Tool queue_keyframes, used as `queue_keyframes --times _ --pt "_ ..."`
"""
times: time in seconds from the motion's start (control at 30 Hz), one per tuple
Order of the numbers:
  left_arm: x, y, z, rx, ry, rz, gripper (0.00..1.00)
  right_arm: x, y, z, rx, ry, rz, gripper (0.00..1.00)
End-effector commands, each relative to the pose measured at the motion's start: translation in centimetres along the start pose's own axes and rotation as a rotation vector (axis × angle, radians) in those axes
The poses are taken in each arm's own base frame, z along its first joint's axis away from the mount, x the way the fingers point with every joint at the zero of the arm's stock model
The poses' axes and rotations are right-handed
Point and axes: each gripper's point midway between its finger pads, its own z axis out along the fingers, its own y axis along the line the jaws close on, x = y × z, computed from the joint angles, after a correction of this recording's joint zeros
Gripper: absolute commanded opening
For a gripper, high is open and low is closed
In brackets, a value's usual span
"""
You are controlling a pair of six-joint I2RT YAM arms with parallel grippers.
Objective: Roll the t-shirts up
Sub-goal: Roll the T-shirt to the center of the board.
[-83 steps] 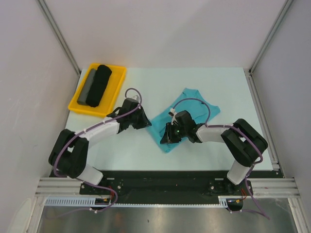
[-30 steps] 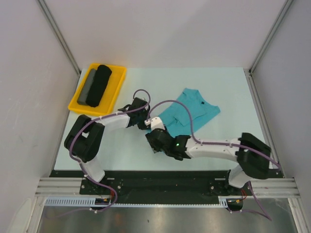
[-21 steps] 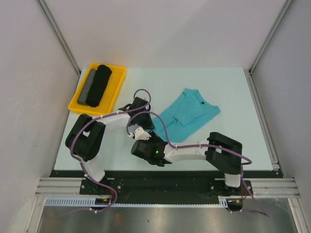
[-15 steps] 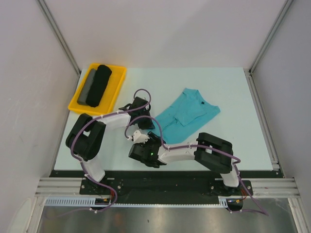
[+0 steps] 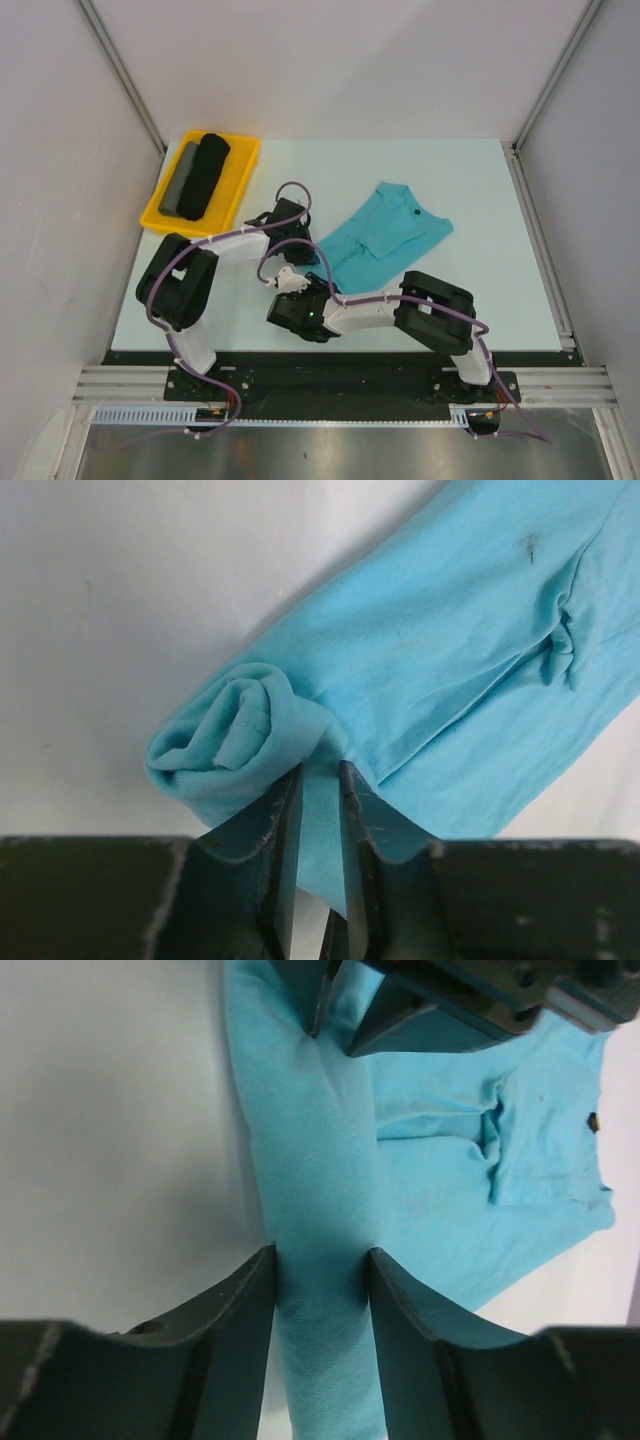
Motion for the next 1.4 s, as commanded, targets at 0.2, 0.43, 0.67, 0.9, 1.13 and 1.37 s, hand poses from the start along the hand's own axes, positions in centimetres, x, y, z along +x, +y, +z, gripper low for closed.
queue_keyframes --times 0.2,0.43,0.67,0.9,1.13,1.37 --pt "-6.3 -4.2 -4.1 0.091 -0.139 0.051 0.54 -1.4 -1.2 0.1 -0.276 0.056 0.29 0.4" --pt "-9.4 -4.9 -8.3 0.152 -0.227 0.03 0.6 0.1 -2.4 1.1 -0.616 0.153 0.623 0.38" --pt "-6.8 -5.0 -8.5 0.229 -0.201 0.025 0.54 0.6 -2.3 1.4 -0.918 0.217 0.843 0.38" --pt "-3.4 -5.5 -5.5 0.273 -0.124 0.034 0.48 1.1 -2.3 1.9 -1.013 0.244 0.93 0.38" --pt "-2.4 -5.3 -2.0 0.252 -0.079 0.011 0.39 1.8 -2.8 2.1 -0.998 0.258 0.956 0.38" --pt "-1.9 -3.7 0.5 0.164 -0.044 0.001 0.3 1.7 -5.1 1.5 -0.88 0.196 0.948 0.42"
